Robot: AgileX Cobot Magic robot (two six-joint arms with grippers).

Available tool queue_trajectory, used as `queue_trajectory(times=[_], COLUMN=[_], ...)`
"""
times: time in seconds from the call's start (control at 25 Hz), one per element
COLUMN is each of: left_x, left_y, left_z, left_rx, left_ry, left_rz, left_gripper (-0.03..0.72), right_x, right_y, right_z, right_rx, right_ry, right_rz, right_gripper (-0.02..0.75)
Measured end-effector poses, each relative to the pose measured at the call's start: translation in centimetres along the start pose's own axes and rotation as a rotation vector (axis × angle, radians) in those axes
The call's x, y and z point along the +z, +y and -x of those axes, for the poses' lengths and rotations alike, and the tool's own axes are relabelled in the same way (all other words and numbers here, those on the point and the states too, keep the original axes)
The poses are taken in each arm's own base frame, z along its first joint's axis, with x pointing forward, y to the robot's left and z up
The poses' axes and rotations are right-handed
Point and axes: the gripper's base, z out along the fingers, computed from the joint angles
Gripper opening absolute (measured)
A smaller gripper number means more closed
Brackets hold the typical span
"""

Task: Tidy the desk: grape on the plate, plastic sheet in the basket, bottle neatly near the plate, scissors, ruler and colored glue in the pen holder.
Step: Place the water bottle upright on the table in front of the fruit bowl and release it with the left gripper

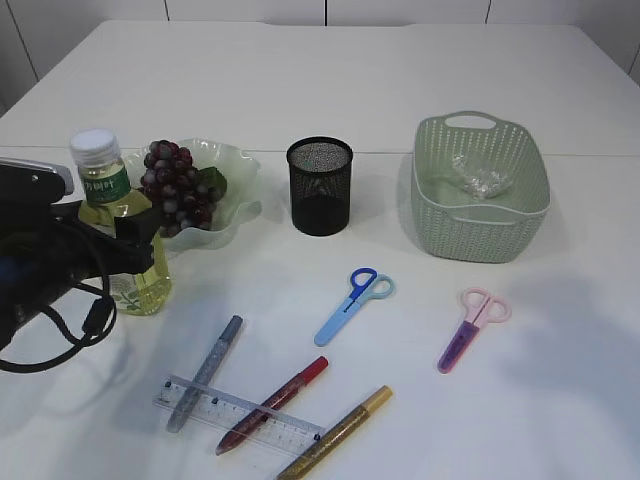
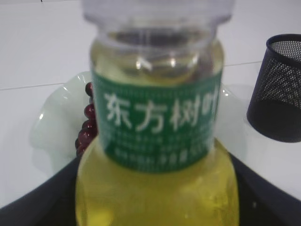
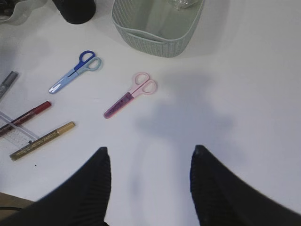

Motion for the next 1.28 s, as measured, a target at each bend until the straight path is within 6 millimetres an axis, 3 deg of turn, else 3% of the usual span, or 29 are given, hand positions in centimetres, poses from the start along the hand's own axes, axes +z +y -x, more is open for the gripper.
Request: queue_trajectory(times=[0.6, 1.04, 1.28], left_x=[0.0, -2.5, -3.5], left_y=[-0.1, -0.1, -0.1], left_z=[1.0, 3.8, 4.8], left_rx=[0.005, 0.001, -0.001], left_ry=[-0.082, -0.17, -0.129], left_rz=[-0.012, -0.016, -0.019], left_gripper=[0.603, 0.584, 0.582], right_x=[0.0, 0.0, 0.0], right_y=[0.2, 0.1, -0.1], right_z=[0.0, 0.0, 0.0], right_rx=[0.007, 0.003, -0.004], right_ry=[-0.001, 0.0, 0.002], right_rz=[0.022, 0.01, -0.013], right_gripper=[0.43, 0.43, 0.43])
